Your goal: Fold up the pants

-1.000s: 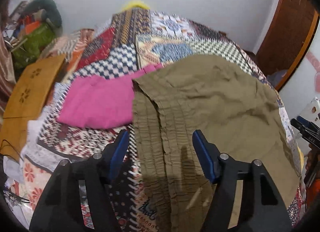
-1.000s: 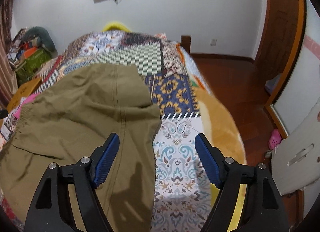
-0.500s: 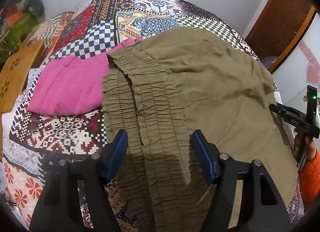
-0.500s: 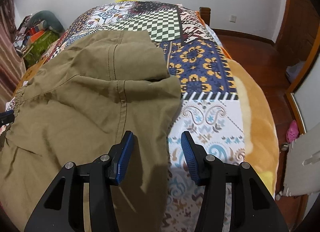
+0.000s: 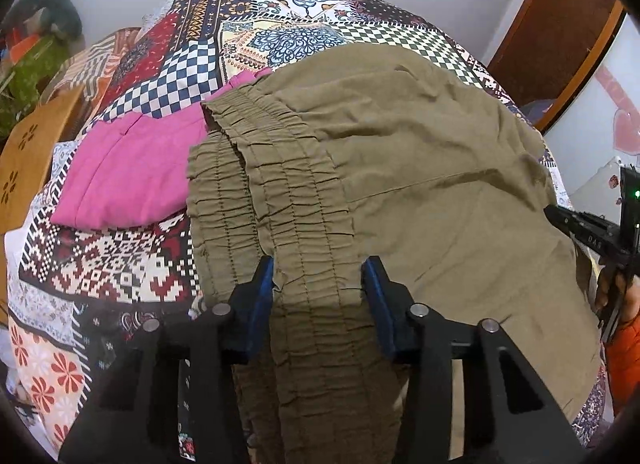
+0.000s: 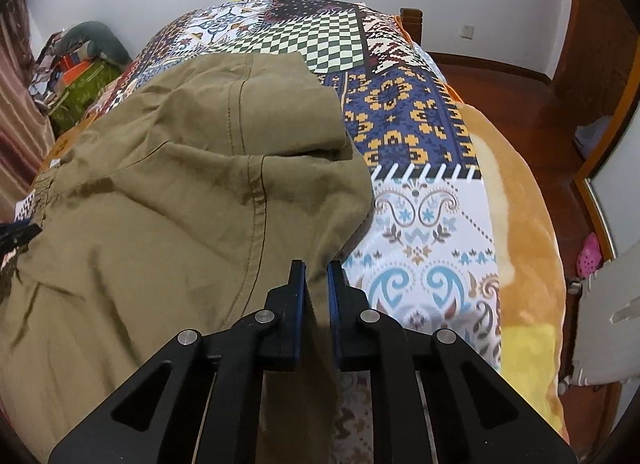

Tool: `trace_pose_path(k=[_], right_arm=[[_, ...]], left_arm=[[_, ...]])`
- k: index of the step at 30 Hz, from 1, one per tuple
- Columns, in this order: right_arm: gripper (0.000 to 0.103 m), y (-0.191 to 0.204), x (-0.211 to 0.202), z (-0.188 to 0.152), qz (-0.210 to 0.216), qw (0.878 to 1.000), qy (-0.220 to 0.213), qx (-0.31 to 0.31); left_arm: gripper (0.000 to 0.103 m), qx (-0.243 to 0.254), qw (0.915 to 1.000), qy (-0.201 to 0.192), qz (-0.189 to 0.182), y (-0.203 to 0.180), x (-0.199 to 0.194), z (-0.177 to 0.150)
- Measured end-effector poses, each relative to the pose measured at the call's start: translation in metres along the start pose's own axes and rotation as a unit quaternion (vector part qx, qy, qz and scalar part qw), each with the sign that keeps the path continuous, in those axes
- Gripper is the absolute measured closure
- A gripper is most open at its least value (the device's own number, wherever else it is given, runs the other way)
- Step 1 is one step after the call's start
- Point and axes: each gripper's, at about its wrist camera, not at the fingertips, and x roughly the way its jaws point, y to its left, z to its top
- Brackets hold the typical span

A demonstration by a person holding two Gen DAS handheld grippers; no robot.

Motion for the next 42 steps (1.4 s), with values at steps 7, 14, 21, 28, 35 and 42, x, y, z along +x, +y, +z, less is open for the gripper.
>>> trace_pose_path(k=[7, 14, 21, 28, 35, 42], right_arm=[[0.094, -0.003, -0.012, -0.010, 0.012, 1.000, 0.001, 0.011], [0.093, -0.001, -0.013, -0.010, 0.010, 1.000, 0.005, 0.019], [0.087, -0.006, -0.028, 0.003, 0.008, 1.000, -0.010, 0.026], [0.069, -0.005, -0.027, 0.032, 0.008, 0.999, -0.040, 0.026], [0.057, -0.001, -0.008, 0.056, 0.015, 0.998, -0.056, 0.012], [0.057, -0.007, 0.020, 0.067, 0.032, 0.998, -0.042, 0.016]], left_arm=[[0.062, 0.012, 0.9995, -0.002, 0.028, -0.009, -0.004, -0.006], [0.060, 0.006, 0.9994, -0.001, 0.034, -0.010, -0.011, -0.004], [0.057, -0.005, 0.9990, -0.027, 0.035, -0.004, -0.038, 0.014], [0.049, -0.013, 0.9987, -0.031, 0.037, 0.005, -0.033, 0.041], [0.049, -0.029, 0.9990, 0.002, 0.035, 0.015, 0.000, 0.057], [0.045, -0.037, 0.9990, 0.008, 0.025, 0.018, 0.018, 0.062]])
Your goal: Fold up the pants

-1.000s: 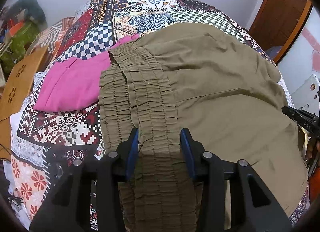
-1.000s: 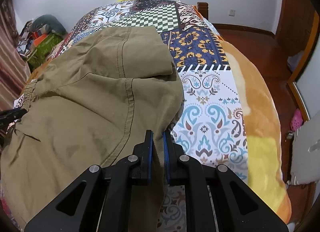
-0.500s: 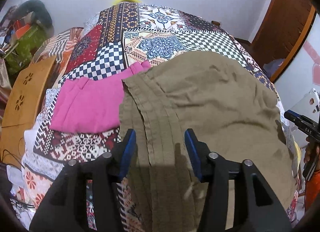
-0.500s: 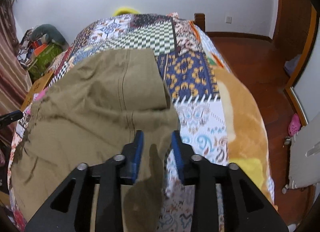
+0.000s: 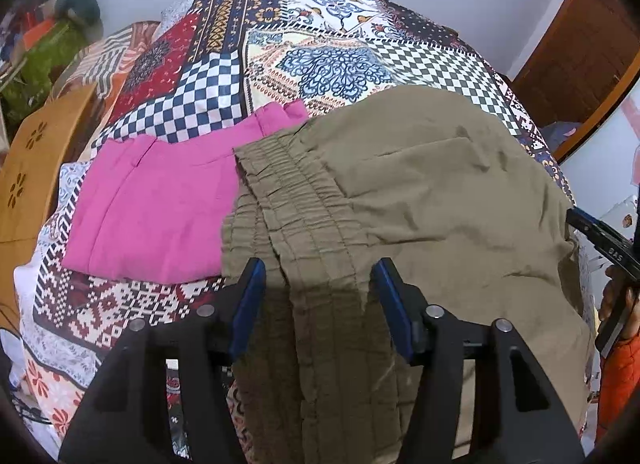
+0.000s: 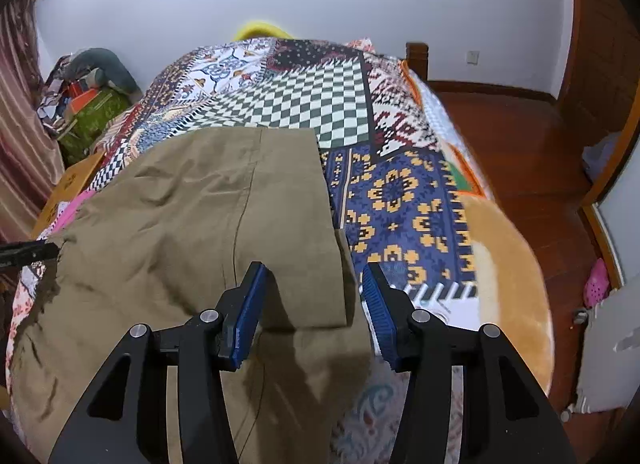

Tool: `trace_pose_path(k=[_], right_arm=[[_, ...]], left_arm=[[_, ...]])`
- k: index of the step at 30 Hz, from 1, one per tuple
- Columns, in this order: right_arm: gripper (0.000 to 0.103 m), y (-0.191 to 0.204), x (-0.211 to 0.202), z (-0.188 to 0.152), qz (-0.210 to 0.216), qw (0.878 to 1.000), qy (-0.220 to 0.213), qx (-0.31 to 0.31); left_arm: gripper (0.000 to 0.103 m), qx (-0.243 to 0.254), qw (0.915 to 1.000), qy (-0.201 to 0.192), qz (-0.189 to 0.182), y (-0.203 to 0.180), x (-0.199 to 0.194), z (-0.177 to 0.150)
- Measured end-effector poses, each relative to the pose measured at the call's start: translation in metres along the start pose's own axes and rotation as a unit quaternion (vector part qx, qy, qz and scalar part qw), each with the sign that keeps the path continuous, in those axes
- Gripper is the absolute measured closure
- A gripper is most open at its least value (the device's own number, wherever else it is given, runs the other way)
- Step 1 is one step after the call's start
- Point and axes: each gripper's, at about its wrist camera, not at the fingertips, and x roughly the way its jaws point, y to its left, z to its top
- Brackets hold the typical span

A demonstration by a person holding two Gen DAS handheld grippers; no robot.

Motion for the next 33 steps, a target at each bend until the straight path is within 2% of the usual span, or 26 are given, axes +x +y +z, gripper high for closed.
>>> trace_pose_path(k=[4, 6, 7, 9, 11, 12, 13, 14, 21, 25, 33], right_arm=[[0.057, -0.001, 0.012, -0.003, 0.031, 0.999, 0.025, -0.005], [0.062, 0.000, 0.013, -0.005, 0.038, 0.999, 0.025, -0.008], [0.068, 0.001, 0.014, -0.006, 0.043, 0.999, 0.028, -0.010], [0.074, 0.003, 0.013, -0.008, 0.029, 0.999, 0.022, -0.019], [0.090, 0.006, 0.011, -0.008, 0.013, 0.999, 0.015, -0.031], [0.091, 0.007, 0.010, -0.009, 0.009, 0.999, 0.015, -0.038], [0.091, 0.008, 0.008, -0.009, 0.002, 0.999, 0.010, -0.045], [0.092, 0.010, 0.008, -0.009, -0.004, 0.999, 0.008, -0.054], [0.093, 0.012, 0.009, -0.010, -0.038, 0.996, 0.010, -0.085], [0.097, 0.010, 0.015, -0.013, -0.057, 0.994, 0.024, -0.095], [0.096, 0.004, 0.011, -0.011, -0.042, 0.995, 0.046, -0.072]], left_arm=[[0.045, 0.002, 1.0000, -0.002, -0.003, -0.004, 0.004, 0.003], [0.045, 0.008, 1.0000, -0.004, 0.002, -0.007, 0.007, 0.004], [0.045, 0.012, 0.9999, -0.005, 0.008, -0.009, 0.009, 0.004], [0.045, 0.017, 0.9997, -0.005, 0.017, -0.012, 0.011, 0.004], [0.045, 0.020, 0.9994, -0.012, 0.025, -0.014, 0.011, 0.004], [0.047, 0.022, 0.9992, -0.016, 0.028, -0.014, 0.010, 0.005], [0.055, 0.025, 0.9991, -0.020, 0.029, -0.015, 0.009, 0.006], [0.056, 0.027, 0.9989, -0.021, 0.033, -0.014, 0.008, 0.007], [0.058, 0.047, 0.9974, -0.030, 0.045, -0.018, 0.007, 0.009], [0.057, 0.060, 0.9958, -0.018, 0.066, -0.019, 0.017, 0.009], [0.055, 0.037, 0.9984, -0.014, 0.041, -0.012, 0.009, 0.008]])
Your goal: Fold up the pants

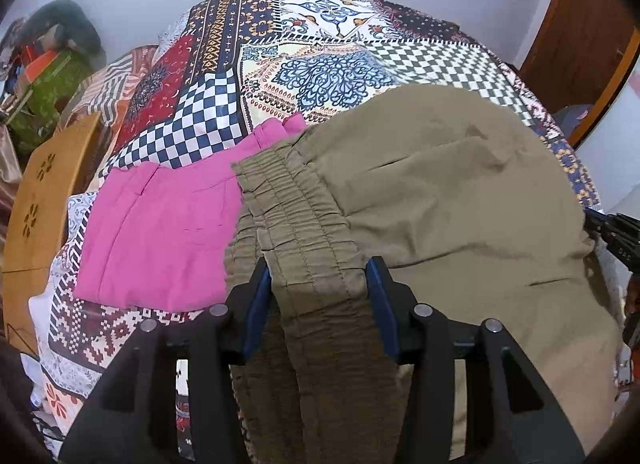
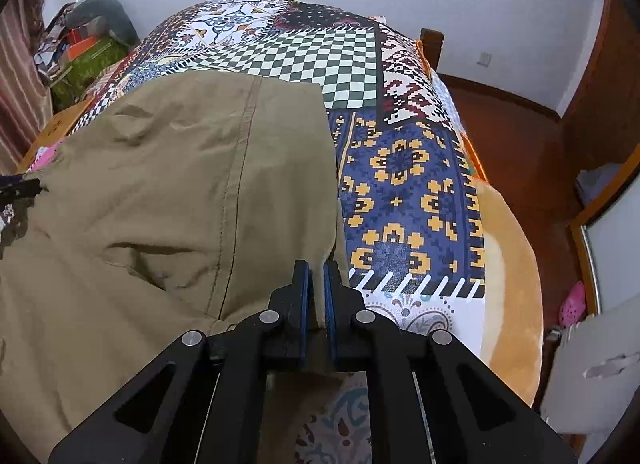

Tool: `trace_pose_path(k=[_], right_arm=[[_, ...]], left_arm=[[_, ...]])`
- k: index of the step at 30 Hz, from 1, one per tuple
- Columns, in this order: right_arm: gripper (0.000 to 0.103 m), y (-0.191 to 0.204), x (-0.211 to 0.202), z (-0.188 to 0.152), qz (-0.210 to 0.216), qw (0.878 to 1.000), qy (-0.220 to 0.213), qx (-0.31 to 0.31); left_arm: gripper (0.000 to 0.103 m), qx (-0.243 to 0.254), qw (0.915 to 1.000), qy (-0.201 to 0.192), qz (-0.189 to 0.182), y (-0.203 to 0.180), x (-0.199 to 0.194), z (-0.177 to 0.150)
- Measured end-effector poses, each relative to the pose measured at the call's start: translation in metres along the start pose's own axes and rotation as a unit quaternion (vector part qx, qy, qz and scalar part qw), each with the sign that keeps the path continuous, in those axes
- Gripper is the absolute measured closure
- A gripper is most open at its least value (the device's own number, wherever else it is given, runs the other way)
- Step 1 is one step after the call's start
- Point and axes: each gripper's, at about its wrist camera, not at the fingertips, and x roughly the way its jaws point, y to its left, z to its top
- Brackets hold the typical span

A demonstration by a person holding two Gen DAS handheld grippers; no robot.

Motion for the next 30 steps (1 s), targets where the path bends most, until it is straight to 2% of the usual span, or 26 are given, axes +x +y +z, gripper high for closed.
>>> trace_pose_path(k=[2, 5, 9, 13, 19, 21, 23, 24, 27, 30], right_arm=[[0.096, 0.001, -0.004, 0.004, 0.000, 1.000, 0.002, 0.000], [0.092, 0.000, -0.014, 0.013, 0.011, 1.000, -0.003, 0.007], [0.084, 0.001, -0.027, 0.028, 0.017, 0.999, -0.025, 0.010], [0.080, 0.003, -0.031, 0.046, 0.022, 0.999, -0.043, 0.007], [0.079, 0.007, -0.024, 0.072, 0.023, 0.998, -0.053, 0.003], [0.076, 0.006, -0.018, 0.079, 0.021, 0.998, -0.053, 0.002], [0.066, 0.005, -0.010, 0.089, 0.027, 0.998, -0.056, 0.002], [0.065, 0.004, -0.008, 0.091, 0.030, 0.998, -0.057, 0.001], [0.065, 0.004, 0.011, 0.102, 0.030, 0.999, -0.042, -0.007], [0.065, 0.003, 0.031, 0.110, 0.033, 0.999, -0.025, -0.009]], left_arm=[[0.055, 0.010, 0.9999, -0.005, 0.011, -0.001, -0.009, 0.001], [0.048, 0.019, 0.9991, -0.025, 0.027, 0.002, -0.026, 0.004], [0.038, 0.001, 0.9986, -0.043, 0.032, 0.015, -0.039, 0.016], [0.035, -0.026, 0.9981, -0.050, 0.024, 0.029, -0.038, 0.035], [0.035, -0.027, 0.9989, -0.030, 0.023, 0.040, -0.018, 0.052], [0.035, -0.028, 0.9992, -0.018, 0.021, 0.045, -0.006, 0.057], [0.035, -0.029, 0.9993, -0.005, 0.022, 0.048, 0.006, 0.059], [0.035, -0.028, 0.9992, 0.002, 0.026, 0.050, 0.012, 0.060], [0.035, -0.027, 0.9989, 0.017, 0.035, 0.056, 0.028, 0.062], [0.035, -0.041, 0.9986, 0.027, 0.020, 0.065, 0.039, 0.062]])
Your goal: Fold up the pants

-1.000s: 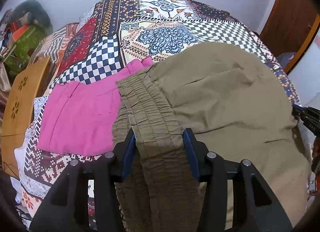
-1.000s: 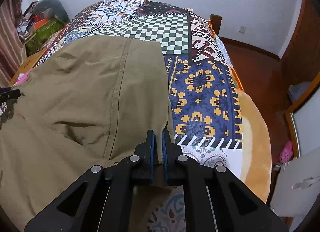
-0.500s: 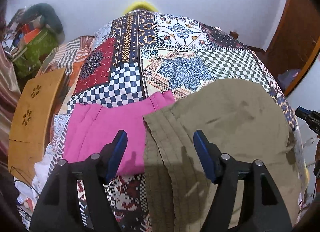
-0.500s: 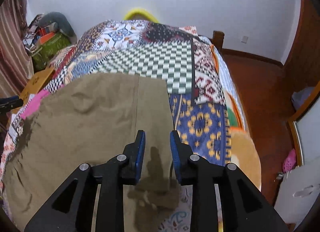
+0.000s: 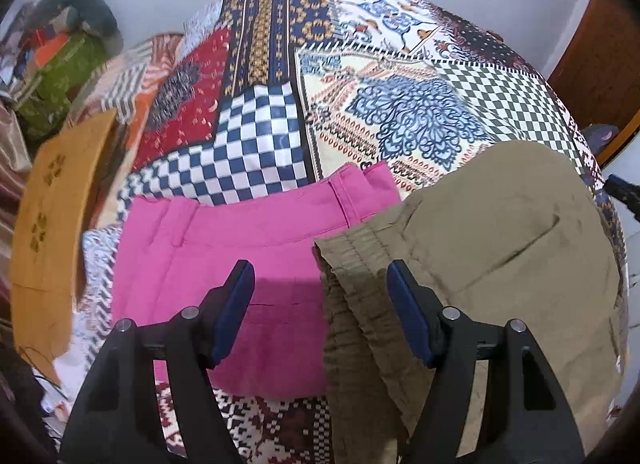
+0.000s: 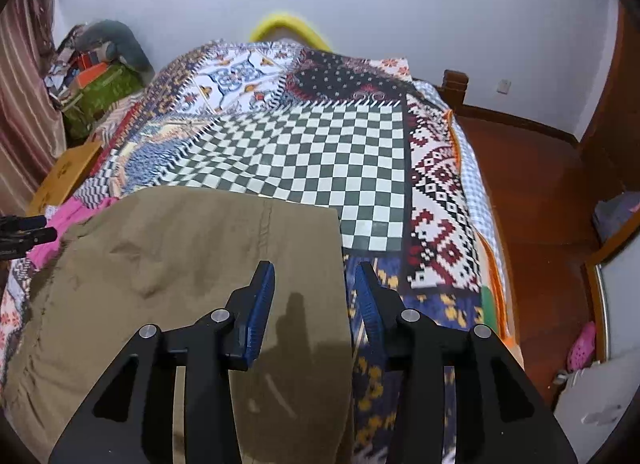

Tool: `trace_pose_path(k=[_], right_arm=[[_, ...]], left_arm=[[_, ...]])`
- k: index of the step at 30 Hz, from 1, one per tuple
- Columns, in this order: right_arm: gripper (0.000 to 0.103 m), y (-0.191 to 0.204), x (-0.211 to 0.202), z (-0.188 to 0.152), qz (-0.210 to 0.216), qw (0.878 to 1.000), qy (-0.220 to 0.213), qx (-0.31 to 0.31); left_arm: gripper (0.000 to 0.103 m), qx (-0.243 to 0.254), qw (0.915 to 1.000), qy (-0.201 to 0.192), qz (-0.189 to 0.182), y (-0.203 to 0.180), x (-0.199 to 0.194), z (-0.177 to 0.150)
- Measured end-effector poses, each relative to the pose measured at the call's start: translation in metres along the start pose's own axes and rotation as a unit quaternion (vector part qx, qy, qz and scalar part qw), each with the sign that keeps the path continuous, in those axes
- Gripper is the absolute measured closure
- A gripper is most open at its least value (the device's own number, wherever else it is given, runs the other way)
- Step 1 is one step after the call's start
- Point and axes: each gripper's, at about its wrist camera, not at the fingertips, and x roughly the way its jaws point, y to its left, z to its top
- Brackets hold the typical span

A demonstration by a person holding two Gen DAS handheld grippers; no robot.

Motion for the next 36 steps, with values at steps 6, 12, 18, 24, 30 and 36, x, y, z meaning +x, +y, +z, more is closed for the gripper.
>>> trace_pose_path(k=[6, 12, 18, 24, 30, 36], right_arm=[[0.065, -0.002, 0.032, 0.013, 0.019, 0.999, 0.030, -0.004], [0.065, -0.006, 0.060, 0.024, 0.027, 0.998, 0.056, -0.004], [0.065, -0.012, 0.079, 0.029, 0.051, 0.996, 0.077, 0.012], [0.063, -0.009, 0.085, 0.033, 0.073, 0.994, 0.083, 0.011], [0.074, 0.009, 0.088, 0.031, 0.028, 0.996, 0.070, -0.045], [0.091, 0.014, 0.073, 0.031, -0.016, 0.997, 0.018, -0.067]], left_arm=[[0.035, -0.012, 0.9994, 0.015, -0.029, 0.003, 0.024, 0.005], [0.031, -0.017, 0.9983, 0.023, -0.051, -0.002, 0.036, 0.010], [0.029, -0.006, 0.9972, 0.037, -0.065, -0.014, 0.045, 0.013], [0.030, -0.023, 0.9956, 0.045, -0.079, -0.014, 0.057, 0.019], [0.039, -0.006, 0.9974, 0.028, -0.066, -0.019, 0.055, 0.017], [0.052, 0.025, 0.9992, -0.009, -0.029, -0.028, 0.036, 0.020]])
